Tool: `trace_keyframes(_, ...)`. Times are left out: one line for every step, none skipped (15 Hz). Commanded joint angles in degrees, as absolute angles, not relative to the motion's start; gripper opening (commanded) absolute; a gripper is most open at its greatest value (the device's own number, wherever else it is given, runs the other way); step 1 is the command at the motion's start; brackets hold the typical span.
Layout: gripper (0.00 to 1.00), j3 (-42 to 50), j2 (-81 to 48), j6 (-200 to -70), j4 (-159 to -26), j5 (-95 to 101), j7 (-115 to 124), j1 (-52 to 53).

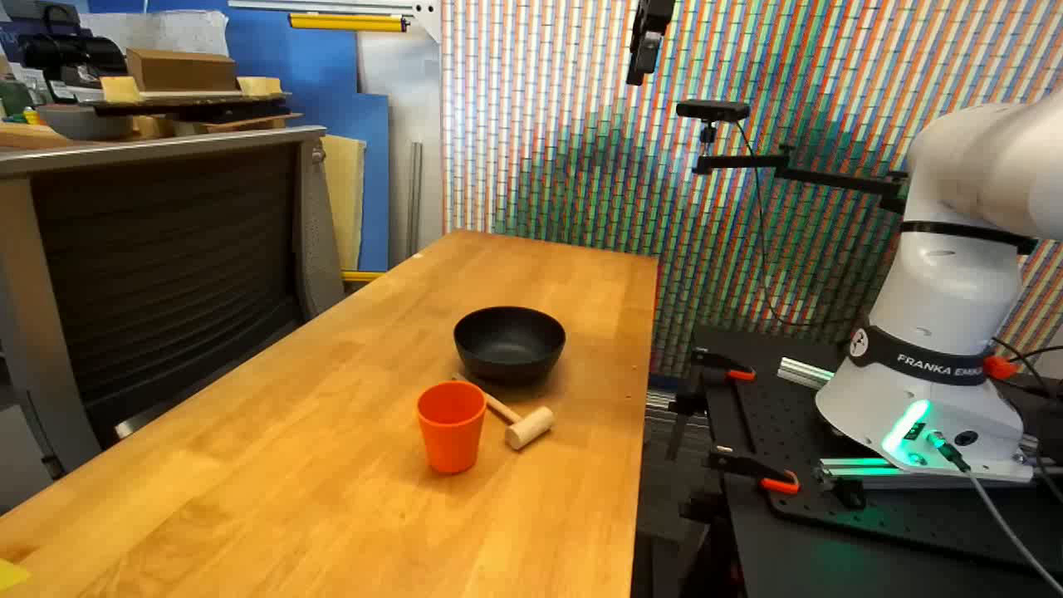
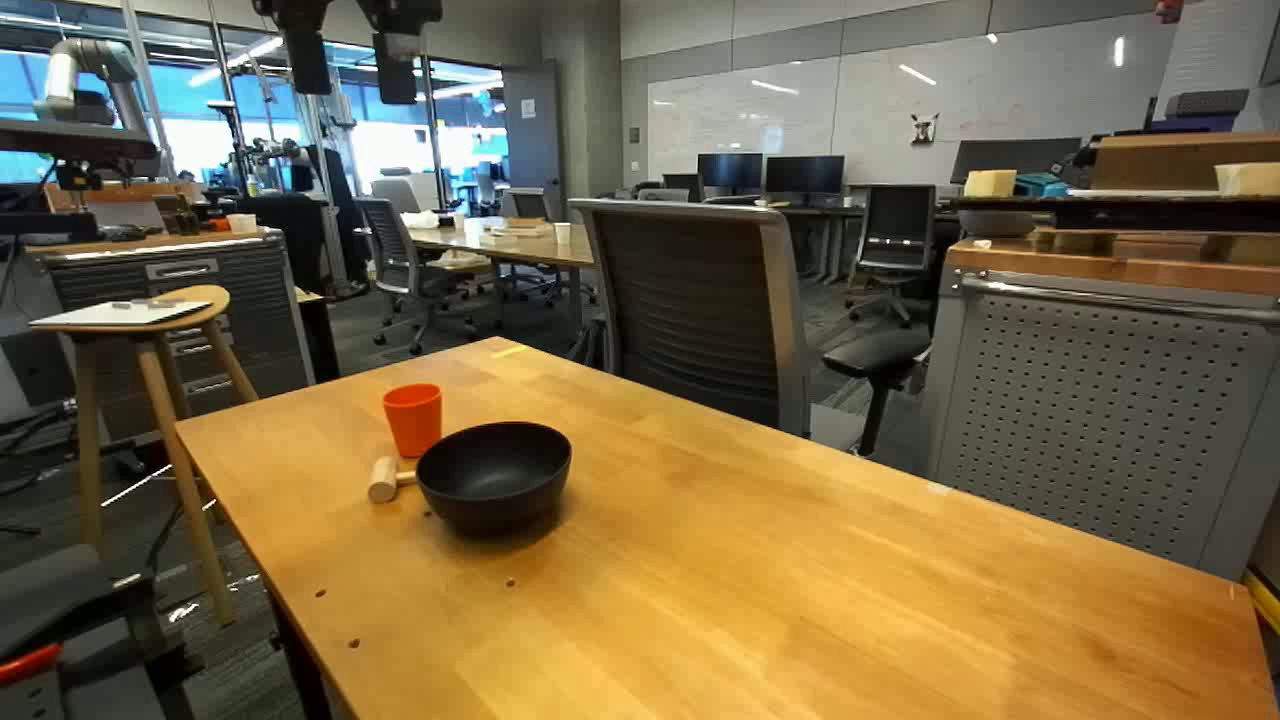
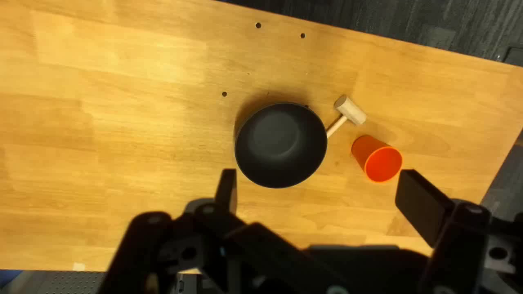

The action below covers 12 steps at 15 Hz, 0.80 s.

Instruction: Put the cup in the bowl

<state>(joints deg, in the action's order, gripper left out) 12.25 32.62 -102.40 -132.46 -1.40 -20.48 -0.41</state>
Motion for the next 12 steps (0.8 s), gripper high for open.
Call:
trace_keyframes(1.00, 11.7, 32.5, -102.4, -132.2, -1.7, -20.8, -1.1)
trace_keyframes(1.00, 11.7, 32.6, -102.4, -132.0, -1.7, -20.8, -1.1)
trace_keyframes(1.00, 11.7, 32.7, -102.4, -131.9, -1.7, -20.8, -1.1)
trace_keyframes(1.00, 9.5, 31.8, -103.8, -132.4, 2.1, -18.4, -2.1)
trace_keyframes(1.00, 8.2, 31.3, -104.7, -132.9, 4.3, -17.8, -2.0)
trace_keyframes(1.00, 6.1, 30.1, -107.5, -133.9, 5.8, -15.2, -1.5)
trace_keyframes(1.00, 3.8, 28.6, -110.5, -135.1, 7.9, -12.8, -1.0)
trace_keyframes(1.00, 1.5, 26.8, -114.0, -136.1, 8.9, -10.6, -0.1)
trace_keyframes(1.00, -0.6, 25.0, -117.3, -136.6, 9.7, -8.0, 0.6)
trace_keyframes(1.00, -2.9, 22.8, -120.1, -136.7, 10.3, -5.1, 1.1)
trace_keyframes(1.00, -5.1, 20.4, -122.1, -136.6, 11.4, -2.6, 1.6)
trace_keyframes(1.00, -7.3, 17.7, -124.2, -136.5, 12.4, 0.3, 2.2)
